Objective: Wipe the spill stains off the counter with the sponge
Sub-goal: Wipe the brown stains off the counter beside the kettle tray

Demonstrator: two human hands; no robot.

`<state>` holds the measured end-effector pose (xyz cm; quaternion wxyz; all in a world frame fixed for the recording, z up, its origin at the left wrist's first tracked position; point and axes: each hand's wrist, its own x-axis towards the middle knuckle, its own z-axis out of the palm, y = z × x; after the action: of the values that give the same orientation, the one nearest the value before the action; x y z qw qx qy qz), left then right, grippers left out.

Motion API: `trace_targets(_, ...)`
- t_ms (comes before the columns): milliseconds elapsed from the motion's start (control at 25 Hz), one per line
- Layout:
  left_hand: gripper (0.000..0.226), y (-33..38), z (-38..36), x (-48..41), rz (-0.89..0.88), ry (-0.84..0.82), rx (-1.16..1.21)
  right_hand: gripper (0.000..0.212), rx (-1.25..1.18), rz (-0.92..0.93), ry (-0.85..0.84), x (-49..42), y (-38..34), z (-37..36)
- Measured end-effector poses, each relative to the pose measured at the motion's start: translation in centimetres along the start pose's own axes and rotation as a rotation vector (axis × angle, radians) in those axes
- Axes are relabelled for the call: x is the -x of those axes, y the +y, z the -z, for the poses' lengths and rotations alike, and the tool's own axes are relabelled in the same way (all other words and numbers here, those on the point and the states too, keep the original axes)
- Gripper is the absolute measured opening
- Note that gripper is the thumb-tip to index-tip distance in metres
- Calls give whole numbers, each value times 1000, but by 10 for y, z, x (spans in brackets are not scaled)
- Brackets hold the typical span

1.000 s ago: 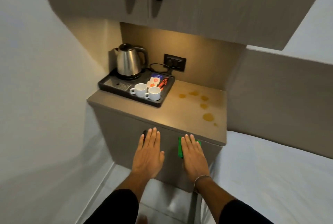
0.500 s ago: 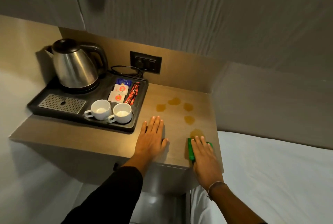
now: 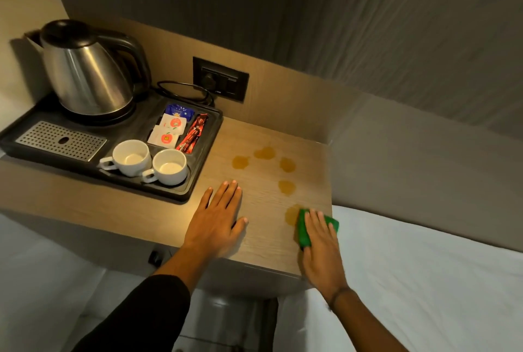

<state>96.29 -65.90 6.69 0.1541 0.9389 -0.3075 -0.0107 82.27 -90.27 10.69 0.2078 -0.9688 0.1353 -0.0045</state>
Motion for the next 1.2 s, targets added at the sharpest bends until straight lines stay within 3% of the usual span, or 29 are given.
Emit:
trace_targets(120,77,2,-2,1,9,0,2,81,-21,91,-68,-16,-30,-7)
trace_targets(240,76,0,-4,0,10,10,15,83,-11,225,-129,37,-1,-13)
trace_targets(360,76,-2,-8,0,8,11,17,77,-17,155,-62,21,35,5)
trace_targets(520,76,-2,-9,0,16,8,23,74,-31,37,30,-79,-19,6)
trace_targets(640,75,0,-10,0,28,18,15,78,-47,236,-70,-59,-42,-16)
trace_targets(720,75,-1,-10,-1,25,22,11,83,-18,367,-145,-14,-18,-22)
trace_targets(880,75,-2,-10,1,12,35,32,79,-48,250,-75,-35,38,9)
trace_targets(1080,75,-1,-8,0,15,24,59,70,11,74,12,-164,-28,8)
trace_targets(1200,75,0,-7,0,20,22,52,77,-34,264,-67,-140,-45,-20)
